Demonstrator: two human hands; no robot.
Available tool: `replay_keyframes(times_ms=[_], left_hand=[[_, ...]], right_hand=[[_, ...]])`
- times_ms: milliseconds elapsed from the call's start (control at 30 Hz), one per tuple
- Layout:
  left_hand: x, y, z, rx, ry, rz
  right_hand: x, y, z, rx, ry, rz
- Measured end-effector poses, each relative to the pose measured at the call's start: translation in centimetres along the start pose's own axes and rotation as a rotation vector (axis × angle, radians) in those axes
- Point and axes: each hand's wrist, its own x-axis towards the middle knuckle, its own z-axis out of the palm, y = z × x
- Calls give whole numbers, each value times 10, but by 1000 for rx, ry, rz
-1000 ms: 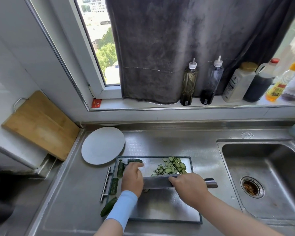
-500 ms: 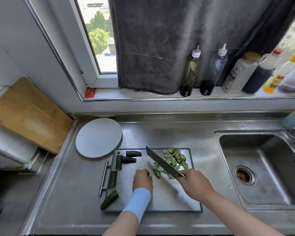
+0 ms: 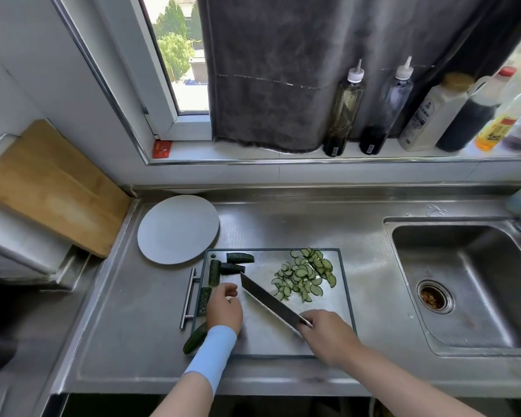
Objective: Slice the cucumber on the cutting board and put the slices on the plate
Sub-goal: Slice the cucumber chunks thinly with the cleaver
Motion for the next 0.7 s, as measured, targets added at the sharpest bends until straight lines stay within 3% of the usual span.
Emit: replay_keyframes(times_ms=[267,367,533,700], left_hand=[[-2,-9,9,203,-134,115],[3,-6,9,219,-77,144],[20,-10,-21,313,170,142],[0,-40,-59,375,48,198]], right_hand=[[12,16,-5,-47,159,80],[16,16,-6,-62,175,78],[14,6,1,-26,132,22],[11,-9,12,-63,50,-69]])
